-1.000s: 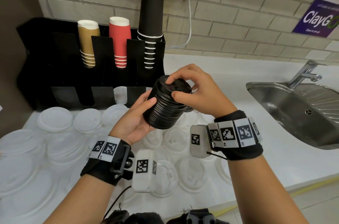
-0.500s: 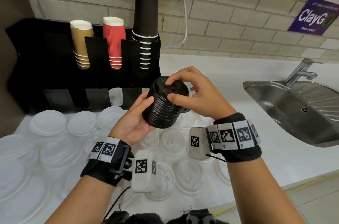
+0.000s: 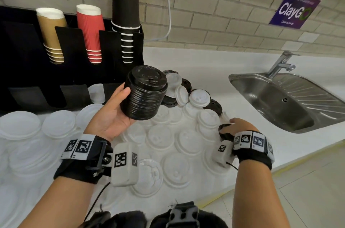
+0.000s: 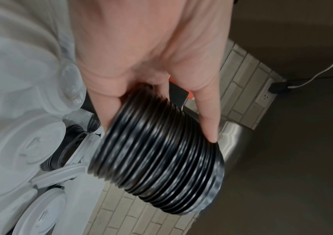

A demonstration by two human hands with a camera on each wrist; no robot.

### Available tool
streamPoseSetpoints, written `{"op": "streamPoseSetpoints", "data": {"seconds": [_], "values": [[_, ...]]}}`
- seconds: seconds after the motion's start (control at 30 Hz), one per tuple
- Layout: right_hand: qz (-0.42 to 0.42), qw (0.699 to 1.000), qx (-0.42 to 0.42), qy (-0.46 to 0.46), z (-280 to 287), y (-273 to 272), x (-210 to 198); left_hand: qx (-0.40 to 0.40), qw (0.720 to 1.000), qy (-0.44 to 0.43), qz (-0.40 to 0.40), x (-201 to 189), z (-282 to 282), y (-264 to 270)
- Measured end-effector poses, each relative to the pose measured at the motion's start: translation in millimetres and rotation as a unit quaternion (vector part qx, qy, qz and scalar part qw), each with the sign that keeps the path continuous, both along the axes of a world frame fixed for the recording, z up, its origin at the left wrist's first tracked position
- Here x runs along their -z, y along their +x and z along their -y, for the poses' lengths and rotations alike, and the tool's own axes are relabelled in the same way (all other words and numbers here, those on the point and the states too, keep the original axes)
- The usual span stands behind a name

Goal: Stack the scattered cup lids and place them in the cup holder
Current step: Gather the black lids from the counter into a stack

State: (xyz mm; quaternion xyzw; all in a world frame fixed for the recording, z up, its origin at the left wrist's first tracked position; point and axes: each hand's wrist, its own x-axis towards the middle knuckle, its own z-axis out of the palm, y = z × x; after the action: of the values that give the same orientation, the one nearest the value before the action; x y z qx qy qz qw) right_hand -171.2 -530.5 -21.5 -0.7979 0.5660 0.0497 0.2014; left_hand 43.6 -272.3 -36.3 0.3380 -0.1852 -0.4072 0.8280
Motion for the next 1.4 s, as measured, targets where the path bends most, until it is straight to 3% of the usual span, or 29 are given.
{"op": "streamPoseSetpoints", "data": {"seconds": [0.23, 0.33, 0.43, 0.5, 0.6, 0.7, 0.93, 1.2, 1.4], "values": [[-0.024, 0.999, -0.029, 0.019, 6, 0, -6, 0.005, 1.000, -0.010, -0.006, -2, -4, -4], [-0.002, 0.999, -0.035, 0.005, -2, 3, -21, -0.001, 1.000, -0.003, -0.016, -4, -7, -4], [0.065, 0.993, -0.093, 0.036, -20, 17, -45, -0.007, 1.000, 0.007, -0.016, -5, -13, -6], [0.176, 0.967, -0.150, 0.110, -40, 32, -63, -0.014, 1.000, 0.018, -0.017, -6, -18, -7], [0.341, 0.892, -0.241, 0.172, -74, 57, -86, -0.025, 0.999, 0.018, -0.020, -5, -27, -7], [0.404, 0.837, -0.325, 0.178, -104, 76, -99, -0.036, 0.999, 0.024, -0.013, -2, -38, -8], [0.421, 0.796, -0.425, 0.095, -147, 100, -102, -0.065, 0.997, 0.050, 0.012, 0, -56, -8], [0.369, 0.814, -0.446, 0.050, -151, 114, -97, -0.082, 0.994, 0.069, 0.007, 2, -60, -11], [0.330, 0.806, -0.486, 0.072, -144, 123, -108, -0.070, 0.996, 0.063, 0.006, -1, -52, -15]]}}
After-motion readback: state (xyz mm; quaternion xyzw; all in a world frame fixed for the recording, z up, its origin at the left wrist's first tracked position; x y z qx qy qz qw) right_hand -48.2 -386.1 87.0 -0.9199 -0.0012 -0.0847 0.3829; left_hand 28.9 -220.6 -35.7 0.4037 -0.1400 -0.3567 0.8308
